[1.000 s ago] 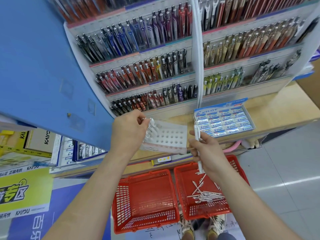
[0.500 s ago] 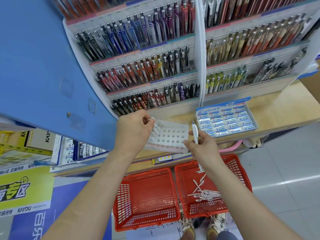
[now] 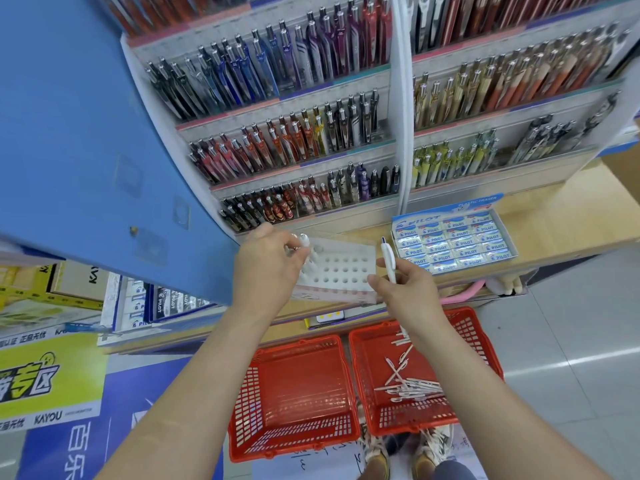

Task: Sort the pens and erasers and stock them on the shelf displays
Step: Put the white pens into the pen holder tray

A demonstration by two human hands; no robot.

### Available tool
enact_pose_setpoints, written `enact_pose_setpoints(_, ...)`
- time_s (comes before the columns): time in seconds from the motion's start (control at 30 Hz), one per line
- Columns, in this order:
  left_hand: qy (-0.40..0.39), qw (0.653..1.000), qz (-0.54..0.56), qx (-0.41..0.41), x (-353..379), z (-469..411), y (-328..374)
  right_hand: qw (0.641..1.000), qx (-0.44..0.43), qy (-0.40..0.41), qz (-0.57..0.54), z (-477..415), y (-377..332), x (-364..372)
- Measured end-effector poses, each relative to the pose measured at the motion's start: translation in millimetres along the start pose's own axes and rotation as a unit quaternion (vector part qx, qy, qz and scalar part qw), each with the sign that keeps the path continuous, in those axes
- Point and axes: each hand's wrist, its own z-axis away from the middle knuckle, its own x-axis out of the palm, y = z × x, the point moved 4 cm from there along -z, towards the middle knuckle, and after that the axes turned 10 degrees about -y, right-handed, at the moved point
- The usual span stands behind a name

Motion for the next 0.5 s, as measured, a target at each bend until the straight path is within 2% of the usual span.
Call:
enact_pose_setpoints(0.27,-0.028,0.998,-0.058,-0.01,10,-6,-1,1.0,-0.016,-0.001,0.008,-4,-10,2)
enact_pose_setpoints(0.37,-0.039,0.997,-0.063,-0.018,7,-5,0,0.997,-0.029,-0.015,0.067,2,-21,0)
enact_pose_setpoints(0.43,-0.034,0.998,-0.047,-0.027,1,0,4,0.992,-0.046,-0.04,0.112,8,-34,-3)
enact_pose_setpoints(0.5,-0.037,0.998,0.03,-0.03,-5,6,14,0.987,-0.066,-0.076,0.123,14,-46,-5)
